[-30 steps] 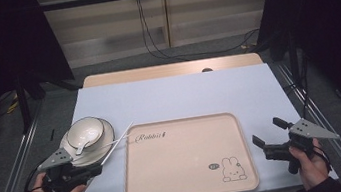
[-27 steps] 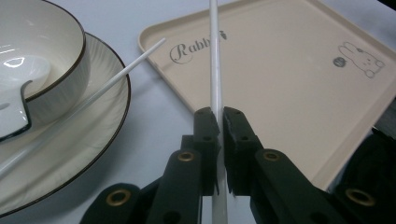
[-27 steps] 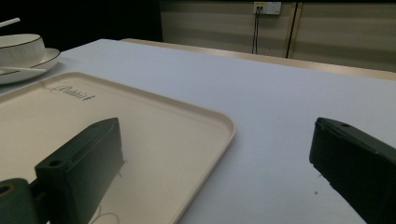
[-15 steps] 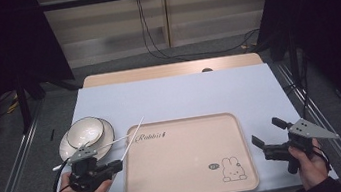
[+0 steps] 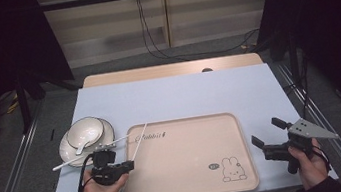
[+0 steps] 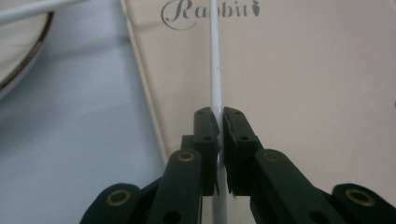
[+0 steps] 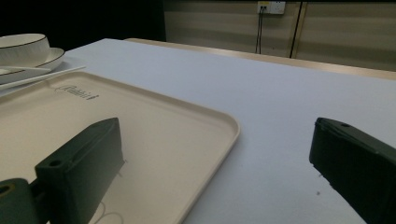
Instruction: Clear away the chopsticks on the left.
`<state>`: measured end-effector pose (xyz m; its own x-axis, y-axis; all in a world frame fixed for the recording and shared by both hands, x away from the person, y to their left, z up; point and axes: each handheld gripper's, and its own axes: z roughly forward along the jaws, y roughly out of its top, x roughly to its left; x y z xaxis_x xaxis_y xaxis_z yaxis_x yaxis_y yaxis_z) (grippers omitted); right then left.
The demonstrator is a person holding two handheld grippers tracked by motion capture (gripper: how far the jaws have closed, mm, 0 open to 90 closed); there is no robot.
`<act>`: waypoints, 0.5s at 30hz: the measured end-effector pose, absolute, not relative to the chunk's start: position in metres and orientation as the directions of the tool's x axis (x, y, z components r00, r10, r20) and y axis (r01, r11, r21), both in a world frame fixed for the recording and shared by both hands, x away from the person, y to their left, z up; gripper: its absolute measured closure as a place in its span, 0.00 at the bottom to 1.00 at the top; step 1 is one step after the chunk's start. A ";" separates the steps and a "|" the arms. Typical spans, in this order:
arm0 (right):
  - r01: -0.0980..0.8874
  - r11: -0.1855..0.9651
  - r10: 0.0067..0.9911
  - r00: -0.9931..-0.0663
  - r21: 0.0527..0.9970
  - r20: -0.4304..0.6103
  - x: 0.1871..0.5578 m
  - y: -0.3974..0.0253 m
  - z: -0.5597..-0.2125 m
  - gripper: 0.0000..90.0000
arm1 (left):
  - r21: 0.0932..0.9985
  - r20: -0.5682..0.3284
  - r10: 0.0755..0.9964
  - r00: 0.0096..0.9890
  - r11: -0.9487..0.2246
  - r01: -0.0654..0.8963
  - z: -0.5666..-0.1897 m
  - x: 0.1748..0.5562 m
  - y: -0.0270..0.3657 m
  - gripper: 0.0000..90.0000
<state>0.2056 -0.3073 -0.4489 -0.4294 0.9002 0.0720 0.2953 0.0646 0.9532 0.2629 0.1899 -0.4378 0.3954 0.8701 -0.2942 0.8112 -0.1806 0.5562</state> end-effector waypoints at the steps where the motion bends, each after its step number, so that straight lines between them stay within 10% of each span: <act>1: 0.296 0.066 0.900 -0.430 0.953 0.071 0.206 -0.307 -0.449 0.03 | 0.552 -0.298 0.872 0.388 -0.174 0.816 -0.440 0.264 0.188 0.94; 15: 0.295 0.065 0.901 -0.427 0.953 0.071 0.205 -0.307 -0.449 0.03 | 0.520 -0.268 0.911 0.314 -0.138 0.843 -0.458 0.267 0.172 0.94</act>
<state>0.2054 -0.3071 -0.4490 -0.4275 0.9012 0.0713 0.2954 0.0647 0.9532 0.2669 0.1721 -0.4583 0.3137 0.9110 -0.2678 0.8432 -0.1376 0.5196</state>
